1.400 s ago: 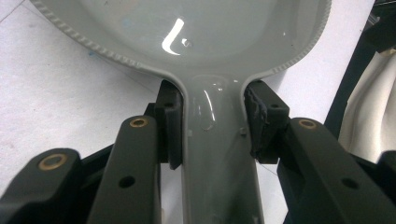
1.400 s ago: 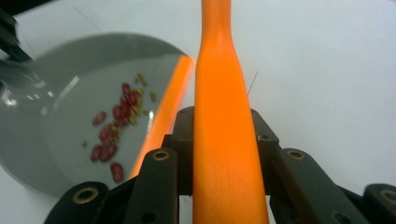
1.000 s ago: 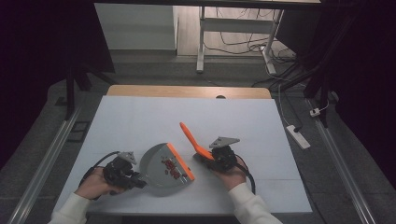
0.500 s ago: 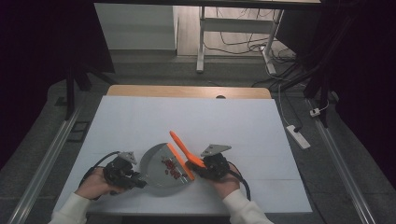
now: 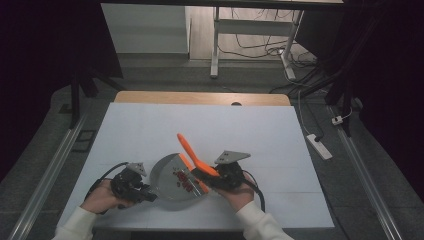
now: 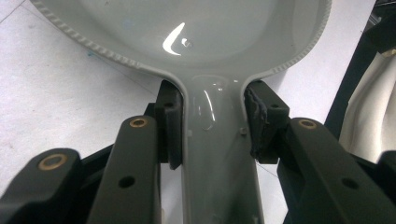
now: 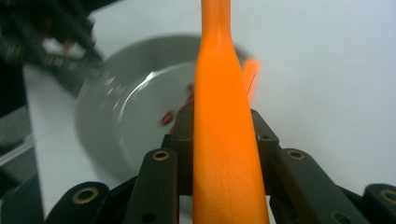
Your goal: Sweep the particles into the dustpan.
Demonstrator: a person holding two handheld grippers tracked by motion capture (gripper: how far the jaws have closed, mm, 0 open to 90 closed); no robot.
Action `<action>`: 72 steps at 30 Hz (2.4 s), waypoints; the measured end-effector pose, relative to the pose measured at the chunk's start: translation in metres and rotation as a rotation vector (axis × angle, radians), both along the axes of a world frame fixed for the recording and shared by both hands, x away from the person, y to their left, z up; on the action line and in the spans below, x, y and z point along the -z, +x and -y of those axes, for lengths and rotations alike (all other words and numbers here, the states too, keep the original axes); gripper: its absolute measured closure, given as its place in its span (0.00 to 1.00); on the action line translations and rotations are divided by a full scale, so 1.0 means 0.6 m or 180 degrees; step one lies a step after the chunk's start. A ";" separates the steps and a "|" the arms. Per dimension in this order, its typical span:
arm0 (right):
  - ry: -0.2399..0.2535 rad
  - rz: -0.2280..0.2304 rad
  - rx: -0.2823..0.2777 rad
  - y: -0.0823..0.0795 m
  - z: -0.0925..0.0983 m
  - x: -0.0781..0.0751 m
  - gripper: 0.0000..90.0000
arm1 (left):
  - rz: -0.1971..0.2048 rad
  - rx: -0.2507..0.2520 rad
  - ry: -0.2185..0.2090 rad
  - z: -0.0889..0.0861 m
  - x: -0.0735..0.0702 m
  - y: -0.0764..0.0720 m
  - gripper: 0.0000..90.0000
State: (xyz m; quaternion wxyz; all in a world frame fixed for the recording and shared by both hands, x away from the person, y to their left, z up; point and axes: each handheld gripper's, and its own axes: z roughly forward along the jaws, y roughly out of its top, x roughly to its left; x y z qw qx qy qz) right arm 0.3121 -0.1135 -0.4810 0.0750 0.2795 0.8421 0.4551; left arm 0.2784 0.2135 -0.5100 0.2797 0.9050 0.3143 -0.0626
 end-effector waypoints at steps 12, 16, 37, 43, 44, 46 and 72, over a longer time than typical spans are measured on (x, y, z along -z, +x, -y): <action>-0.0081 -0.0022 0.0264 0.034 0.041 0.007 0.78 | 0.0006 0.0001 0.0004 0.000 0.000 0.000 0.68; -0.0324 -0.0027 0.0389 0.040 0.039 0.023 0.78 | 0.0010 -0.0004 0.0002 0.001 0.000 -0.001 0.68; -0.0041 0.0035 0.0010 0.007 -0.031 0.012 0.78 | 0.0029 0.0006 0.0015 0.001 0.000 -0.001 0.68; 0.0023 0.0076 0.0179 0.027 0.006 0.005 0.78 | 0.0040 0.0005 -0.0029 0.002 0.004 0.000 0.68; 0.0019 0.0078 0.0190 0.029 0.010 0.004 0.78 | 0.0043 0.0006 -0.0035 0.002 0.005 0.000 0.68; 0.0010 0.0086 0.0205 0.035 0.016 0.004 0.78 | 0.0050 0.0010 -0.0034 0.003 0.005 -0.001 0.68; 0.0048 0.0212 0.0389 0.048 0.101 -0.004 0.78 | 0.0227 -0.0441 -0.0362 -0.010 -0.003 -0.004 0.68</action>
